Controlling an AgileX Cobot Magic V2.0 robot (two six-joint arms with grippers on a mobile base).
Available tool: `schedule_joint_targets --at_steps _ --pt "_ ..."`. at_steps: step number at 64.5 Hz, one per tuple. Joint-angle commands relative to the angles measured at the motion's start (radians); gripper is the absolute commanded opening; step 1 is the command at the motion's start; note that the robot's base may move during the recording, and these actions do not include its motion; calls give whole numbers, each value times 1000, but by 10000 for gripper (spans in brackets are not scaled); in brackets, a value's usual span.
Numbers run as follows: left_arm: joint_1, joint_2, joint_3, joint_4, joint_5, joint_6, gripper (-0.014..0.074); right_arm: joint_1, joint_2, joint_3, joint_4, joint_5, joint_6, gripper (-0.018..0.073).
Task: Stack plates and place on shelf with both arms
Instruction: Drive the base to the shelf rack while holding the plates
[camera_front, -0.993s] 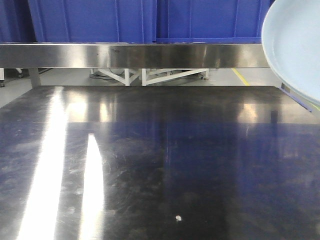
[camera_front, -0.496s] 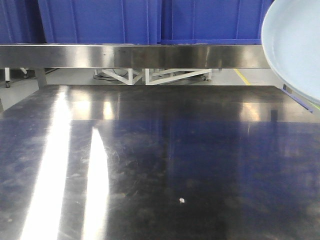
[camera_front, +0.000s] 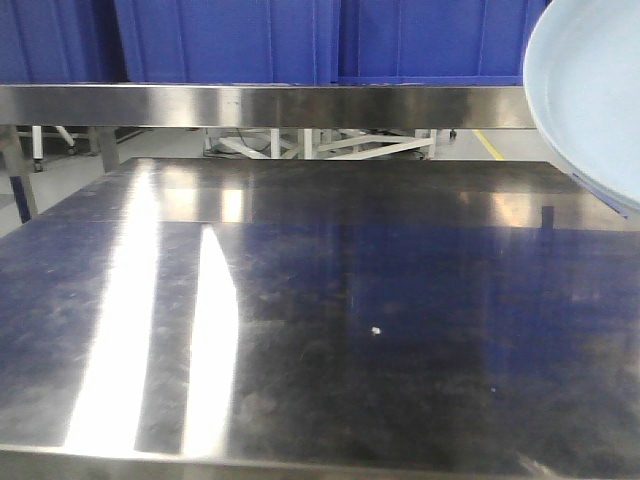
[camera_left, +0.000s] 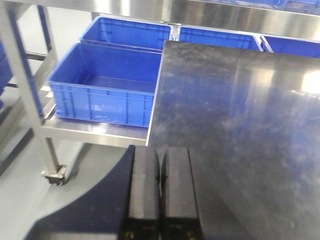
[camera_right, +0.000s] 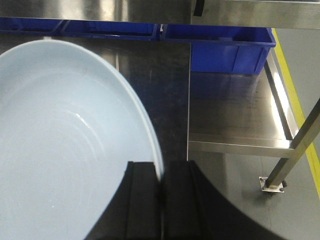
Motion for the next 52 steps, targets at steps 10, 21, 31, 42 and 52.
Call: schedule_joint_targets --at_steps 10,21,31,42,52 --pt "1 5 -30 3 -81 -2 90 -7 1 -31 -9 -101 -3 49" --pt "1 5 -30 3 -81 -2 90 -7 1 -31 -9 -101 -3 49" --pt "1 5 -30 3 -81 -2 90 -7 1 -31 -9 -101 -3 49" --pt "1 5 -30 3 -81 -2 90 -7 1 -31 -9 -101 -3 49" --pt "1 5 -30 3 -81 -2 90 -7 1 -31 -9 -101 -3 49"
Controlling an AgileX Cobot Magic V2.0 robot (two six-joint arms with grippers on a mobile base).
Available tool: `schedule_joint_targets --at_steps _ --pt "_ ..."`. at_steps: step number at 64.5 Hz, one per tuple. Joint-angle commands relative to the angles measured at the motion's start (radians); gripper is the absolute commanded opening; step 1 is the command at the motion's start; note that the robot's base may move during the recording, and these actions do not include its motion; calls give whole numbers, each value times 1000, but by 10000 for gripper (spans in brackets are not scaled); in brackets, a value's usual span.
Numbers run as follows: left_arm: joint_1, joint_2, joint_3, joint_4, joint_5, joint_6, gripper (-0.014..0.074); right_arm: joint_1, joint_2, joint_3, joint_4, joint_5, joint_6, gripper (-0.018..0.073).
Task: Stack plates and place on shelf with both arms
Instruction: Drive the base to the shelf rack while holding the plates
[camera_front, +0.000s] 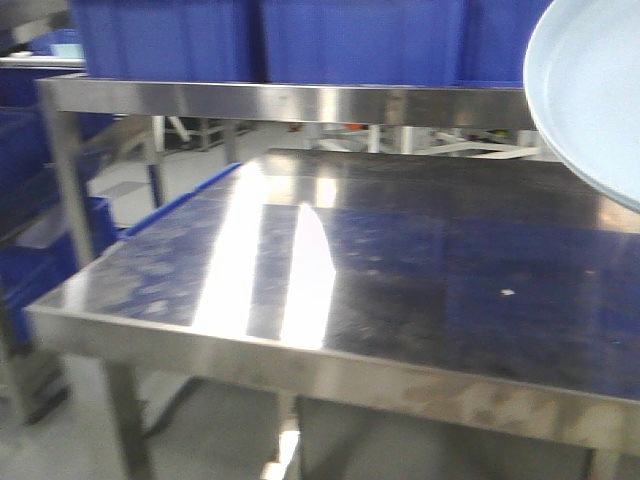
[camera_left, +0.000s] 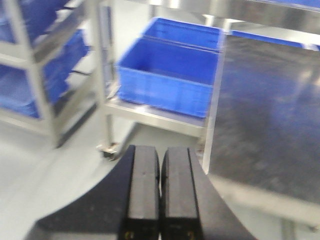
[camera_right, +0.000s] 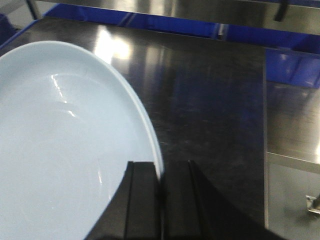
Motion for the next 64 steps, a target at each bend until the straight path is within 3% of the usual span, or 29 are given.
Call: schedule_joint_targets --at_steps 1,64 --pt "1 5 -30 3 -81 -2 90 -7 2 -31 -9 -101 -3 49" --pt "1 5 -30 3 -81 -2 90 -7 2 -31 -9 -101 -3 49"
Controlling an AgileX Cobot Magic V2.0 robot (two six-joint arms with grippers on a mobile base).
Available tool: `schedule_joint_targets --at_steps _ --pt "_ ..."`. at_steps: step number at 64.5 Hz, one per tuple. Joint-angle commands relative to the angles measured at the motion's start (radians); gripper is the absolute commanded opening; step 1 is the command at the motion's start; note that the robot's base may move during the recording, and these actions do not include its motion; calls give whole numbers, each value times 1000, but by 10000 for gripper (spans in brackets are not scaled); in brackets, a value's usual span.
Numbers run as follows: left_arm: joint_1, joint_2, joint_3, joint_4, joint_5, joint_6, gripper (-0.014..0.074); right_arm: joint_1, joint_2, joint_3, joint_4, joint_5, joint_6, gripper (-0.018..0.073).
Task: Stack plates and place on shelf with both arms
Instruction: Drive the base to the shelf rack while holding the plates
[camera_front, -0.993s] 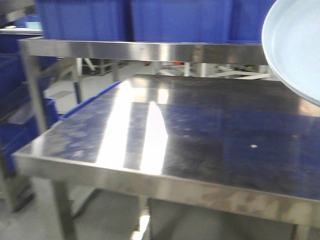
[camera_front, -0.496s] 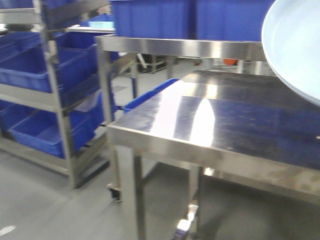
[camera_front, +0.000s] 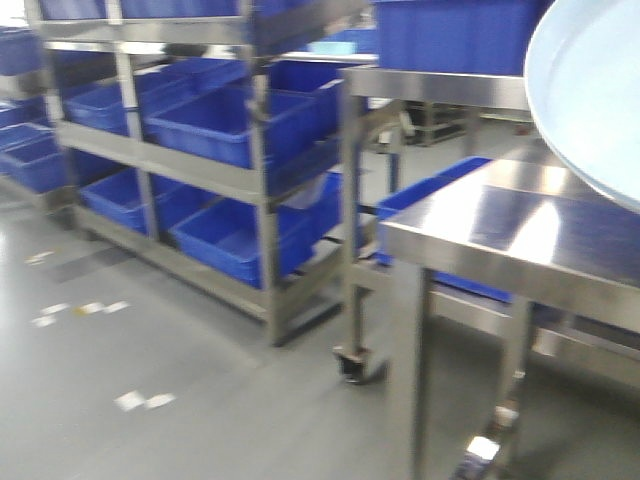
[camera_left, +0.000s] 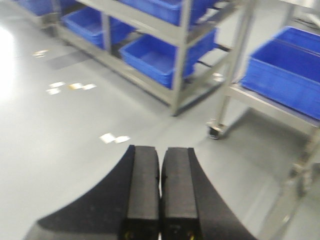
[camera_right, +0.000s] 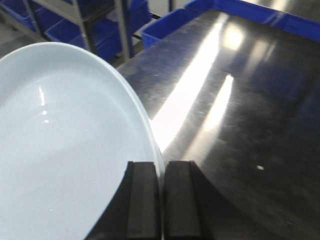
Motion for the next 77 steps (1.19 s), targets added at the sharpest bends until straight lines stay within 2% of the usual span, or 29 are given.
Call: schedule_joint_targets --at_steps 1,77 --pt "1 5 -30 3 -81 -2 90 -7 2 -31 -9 -101 -3 49" --pt "1 5 -30 3 -81 -2 90 -7 2 -31 -9 -101 -3 49"
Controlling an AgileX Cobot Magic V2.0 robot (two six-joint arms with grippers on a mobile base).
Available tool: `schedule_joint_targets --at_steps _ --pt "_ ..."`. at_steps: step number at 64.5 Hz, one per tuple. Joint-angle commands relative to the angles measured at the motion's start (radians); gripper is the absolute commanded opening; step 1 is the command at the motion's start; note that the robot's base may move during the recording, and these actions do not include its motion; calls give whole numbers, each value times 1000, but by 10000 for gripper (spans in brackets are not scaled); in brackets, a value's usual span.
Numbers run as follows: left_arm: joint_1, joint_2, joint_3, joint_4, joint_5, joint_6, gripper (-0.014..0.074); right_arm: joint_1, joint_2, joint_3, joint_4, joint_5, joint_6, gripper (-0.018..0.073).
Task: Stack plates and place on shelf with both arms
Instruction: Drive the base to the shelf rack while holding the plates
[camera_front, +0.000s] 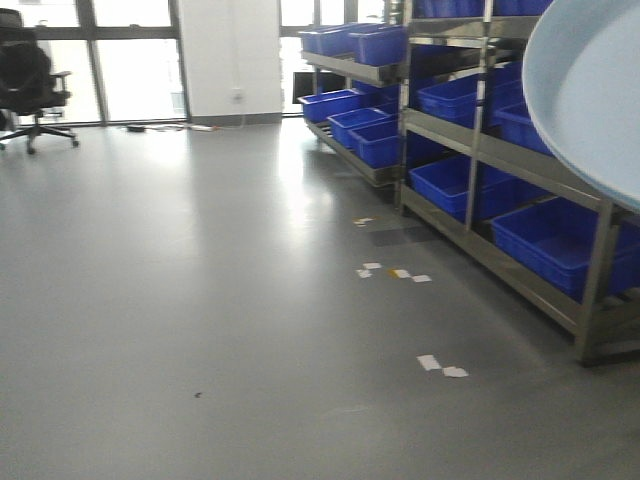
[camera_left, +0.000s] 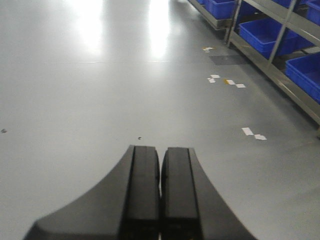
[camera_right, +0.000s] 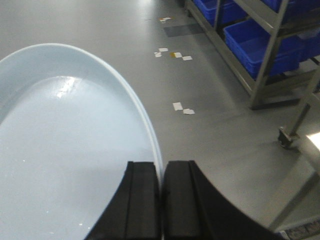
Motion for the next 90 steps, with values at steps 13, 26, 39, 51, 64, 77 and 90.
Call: schedule_joint_targets --at_steps 13,26,39,51,64,77,90 --pt "1 5 -30 3 -81 -2 90 -7 2 -31 -9 -101 -3 49" --pt "1 7 -30 3 -81 -2 90 -7 8 -31 -9 -99 -3 49" --pt "1 7 -30 3 -81 -2 90 -7 9 -31 -9 -99 -3 49" --pt "1 7 -30 3 -81 -2 90 -7 9 -31 -9 -99 -3 49" --pt "1 7 -30 3 -81 -2 90 -7 9 -31 -9 -99 -3 49" --pt "1 7 -30 3 -81 -2 90 -7 9 -31 -9 -99 -3 49" --pt "1 7 -30 3 -81 -2 90 -7 9 -31 -9 -99 -3 49"
